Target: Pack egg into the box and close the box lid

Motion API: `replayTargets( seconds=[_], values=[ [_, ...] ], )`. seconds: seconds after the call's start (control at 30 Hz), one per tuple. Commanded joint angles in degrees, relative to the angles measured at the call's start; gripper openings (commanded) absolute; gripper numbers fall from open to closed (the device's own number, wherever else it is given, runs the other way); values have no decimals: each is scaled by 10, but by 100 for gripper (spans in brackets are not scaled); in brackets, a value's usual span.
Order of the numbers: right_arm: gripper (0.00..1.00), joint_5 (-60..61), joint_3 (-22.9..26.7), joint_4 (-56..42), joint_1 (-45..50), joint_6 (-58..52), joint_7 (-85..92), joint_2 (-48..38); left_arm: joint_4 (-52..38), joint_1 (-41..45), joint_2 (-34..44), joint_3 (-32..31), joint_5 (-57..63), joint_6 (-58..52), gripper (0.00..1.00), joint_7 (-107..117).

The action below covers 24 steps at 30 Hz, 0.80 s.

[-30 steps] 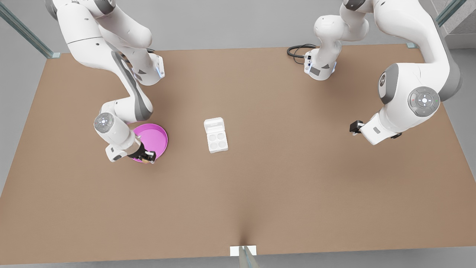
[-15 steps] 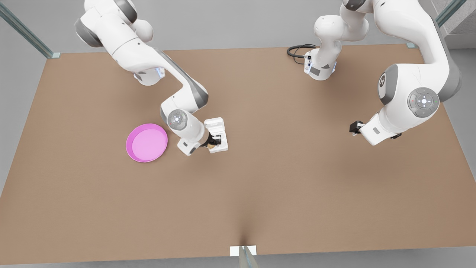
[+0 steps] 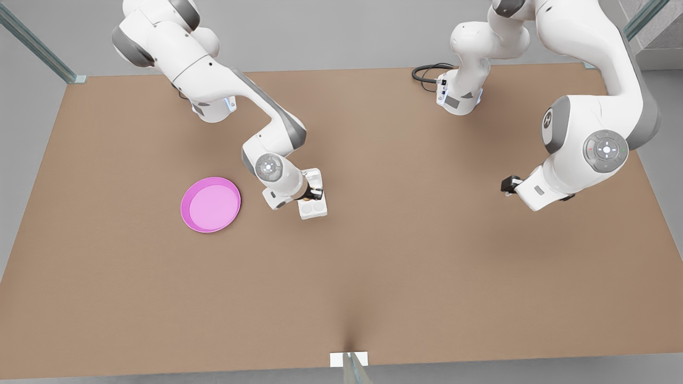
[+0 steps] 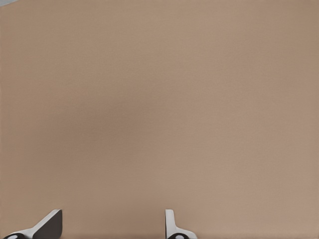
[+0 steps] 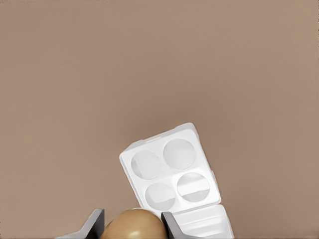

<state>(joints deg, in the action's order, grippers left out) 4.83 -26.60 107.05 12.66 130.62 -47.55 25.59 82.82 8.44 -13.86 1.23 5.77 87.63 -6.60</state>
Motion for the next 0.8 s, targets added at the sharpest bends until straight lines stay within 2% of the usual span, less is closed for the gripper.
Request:
replayTargets(
  seconds=[0.0, 0.1, 0.13, 0.2, 0.27, 0.3, 0.33, 0.47, 0.5, 0.53, 0.57, 0.6, 0.63, 0.67, 0.7, 0.73, 0.77],
  values=[
    [43, -6, 0, 4, 2, 7, -144, 0, 0, 0, 1, 0, 0, 2, 100, 0],
    [45, -6, 0, 6, 8, 14, -149, 1, 0, 0, 1, 0, 0, 2, 100, 0],
    [51, -6, -1, 6, 8, 14, -157, 1, 0, 0, 1, 0, 0, 2, 100, 0],
    [52, -6, -1, 10, 8, 14, -157, 1, 0, 0, 0, 0, 0, 3, 100, 0],
    [49, -6, 0, 20, 7, 18, -156, 0, 0, 0, -4, 0, 0, 4, 100, 0],
    [82, -6, 0, 21, 7, 18, -156, 0, 0, 0, -4, 0, 0, 4, 100, 0],
    [88, -6, 0, 21, 6, 18, -155, 0, 0, 0, -5, 0, 0, 4, 100, 0],
    [92, -6, 0, 21, 6, 19, -154, 0, 0, 0, -5, 0, 0, 4, 100, 0],
    [100, -6, 0, 18, 6, 19, -152, 0, 0, 0, -5, 0, 0, 4, 100, 0],
    [100, -7, 0, 11, 7, 17, -156, -1, 0, 0, -5, 0, 0, 4, 100, 0],
    [100, -25, 1, -31, 1, 10, -128, -1, -1, 0, -5, 0, 0, 4, 100, 0],
    [100, -49, 1, -84, -30, -46, -37, -6, 0, 0, -5, 0, 0, 4, 100, 0],
    [100, -54, 6, -243, -126, -281, 206, -8, 0, 0, -6, 0, 0, 4, 100, 0],
    [100, -54, 10, -310, -217, -386, 385, -22, 0, 0, -7, 0, 0, 4, 100, 0],
    [100, -69, 73, -305, -223, -444, 443, -85, 0, 0, -8, 0, 0, 5, 100, 0],
    [100, -83, 185, -258, -150, -446, 470, -133, 0, 3, -16, 0, 4, 4, 100, -1],
    [100, -79, 234, -180, -124, -389, 474, -150, 0, 88, -41, -1, 15, -76, 100, 118]
  ],
)
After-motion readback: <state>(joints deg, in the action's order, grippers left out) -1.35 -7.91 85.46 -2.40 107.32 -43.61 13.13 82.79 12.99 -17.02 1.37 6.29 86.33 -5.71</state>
